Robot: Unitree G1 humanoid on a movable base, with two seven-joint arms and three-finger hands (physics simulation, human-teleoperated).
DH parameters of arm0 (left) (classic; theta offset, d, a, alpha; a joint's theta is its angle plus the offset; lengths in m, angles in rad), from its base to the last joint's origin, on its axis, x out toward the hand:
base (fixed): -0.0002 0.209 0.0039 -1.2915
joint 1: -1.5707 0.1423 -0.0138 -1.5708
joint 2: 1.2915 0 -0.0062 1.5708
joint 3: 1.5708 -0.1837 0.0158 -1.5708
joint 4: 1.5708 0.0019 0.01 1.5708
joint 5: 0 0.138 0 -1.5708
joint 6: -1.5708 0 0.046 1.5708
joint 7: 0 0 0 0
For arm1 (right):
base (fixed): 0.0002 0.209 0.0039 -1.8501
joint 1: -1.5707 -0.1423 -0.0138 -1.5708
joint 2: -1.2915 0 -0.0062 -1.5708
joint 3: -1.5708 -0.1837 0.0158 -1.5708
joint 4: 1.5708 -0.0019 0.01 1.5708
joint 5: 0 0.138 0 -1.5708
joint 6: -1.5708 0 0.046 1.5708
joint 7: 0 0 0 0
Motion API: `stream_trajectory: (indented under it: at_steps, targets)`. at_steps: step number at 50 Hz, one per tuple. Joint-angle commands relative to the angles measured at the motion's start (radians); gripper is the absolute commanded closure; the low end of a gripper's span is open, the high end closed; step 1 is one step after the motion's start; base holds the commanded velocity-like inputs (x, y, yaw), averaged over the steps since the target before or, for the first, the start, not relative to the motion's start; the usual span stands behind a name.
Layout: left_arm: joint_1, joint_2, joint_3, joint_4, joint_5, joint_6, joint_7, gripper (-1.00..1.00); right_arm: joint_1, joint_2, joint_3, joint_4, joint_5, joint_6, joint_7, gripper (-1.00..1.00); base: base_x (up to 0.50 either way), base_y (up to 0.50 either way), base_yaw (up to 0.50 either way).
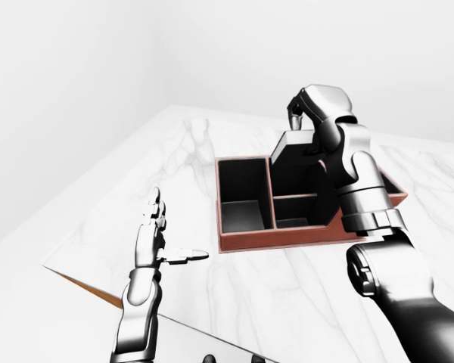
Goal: Pick up the book and place it in the front compartment of the caddy.
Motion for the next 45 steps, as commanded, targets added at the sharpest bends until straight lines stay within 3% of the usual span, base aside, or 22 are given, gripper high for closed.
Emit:
stream_trajectory:
  at_steps: [1, 27, 45]
  targets:
    - [-0.043, -0.002, -0.008, 0.086, 0.009, -0.023, 0.029, -1.0, -0.053, 0.021, 0.004, 0.128, -0.056, 0.0, -0.055, 1.0, 0.0, 0.0, 0.0]
    - [-0.045, -0.002, -0.009, 0.093, 0.01, -0.028, 0.029, -1.0, -0.058, 0.011, 0.002, 0.209, -0.069, 0.0, -0.115, 1.0, 0.0, 0.0, 0.0]
    - [-0.047, -0.002, -0.009, 0.09, 0.011, -0.022, 0.03, -1.0, -0.095, 0.016, 0.012, 0.391, -0.016, 0.0, -0.243, 1.0, 0.0, 0.0, 0.0]
